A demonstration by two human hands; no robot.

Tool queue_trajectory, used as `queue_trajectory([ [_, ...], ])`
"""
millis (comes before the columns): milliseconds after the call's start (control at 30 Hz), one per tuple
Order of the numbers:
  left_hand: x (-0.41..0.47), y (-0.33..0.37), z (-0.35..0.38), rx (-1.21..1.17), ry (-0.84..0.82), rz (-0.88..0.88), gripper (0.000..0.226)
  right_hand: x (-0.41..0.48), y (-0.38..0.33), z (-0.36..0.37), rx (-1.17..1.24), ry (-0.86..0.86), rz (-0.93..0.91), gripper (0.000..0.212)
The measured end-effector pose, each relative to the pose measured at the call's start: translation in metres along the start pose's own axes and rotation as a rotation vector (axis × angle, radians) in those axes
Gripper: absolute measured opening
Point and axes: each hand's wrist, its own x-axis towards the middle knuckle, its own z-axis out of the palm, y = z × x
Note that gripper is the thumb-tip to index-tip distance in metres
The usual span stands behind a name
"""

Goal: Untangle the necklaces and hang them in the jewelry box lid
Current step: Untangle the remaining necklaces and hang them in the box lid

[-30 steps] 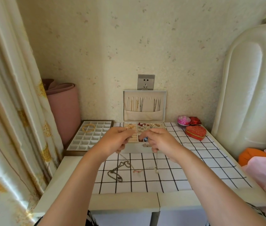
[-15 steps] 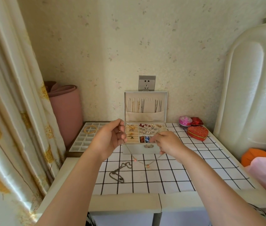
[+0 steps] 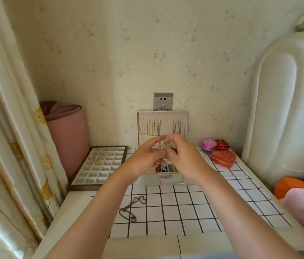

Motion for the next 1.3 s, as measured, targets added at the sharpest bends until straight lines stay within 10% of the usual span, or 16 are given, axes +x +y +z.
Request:
queue_trajectory([
  [233,0.049,0.036,-0.021,0.121,-0.026,0.056,0.022,0.046,0.003,-0.015,0.197,0.04,0.152,0.048],
  [467,0.113,0.06,-0.043,0.073,-0.146,0.096,0.021,0.11,0.011,-0.025,0.599,-0.022,0.275,0.018],
  [833,0.191,0.013,-0.064,0.018,0.224,0.089,0.017,0.172,0.066,-0.009,1.032,-0.062,0.436,0.021],
  [1300,0.242,-0.05,-0.042,-0.064,0.55,-0.03,0.017,0.202,0.129,0.053,0.491,0.349,0.44,0.022],
])
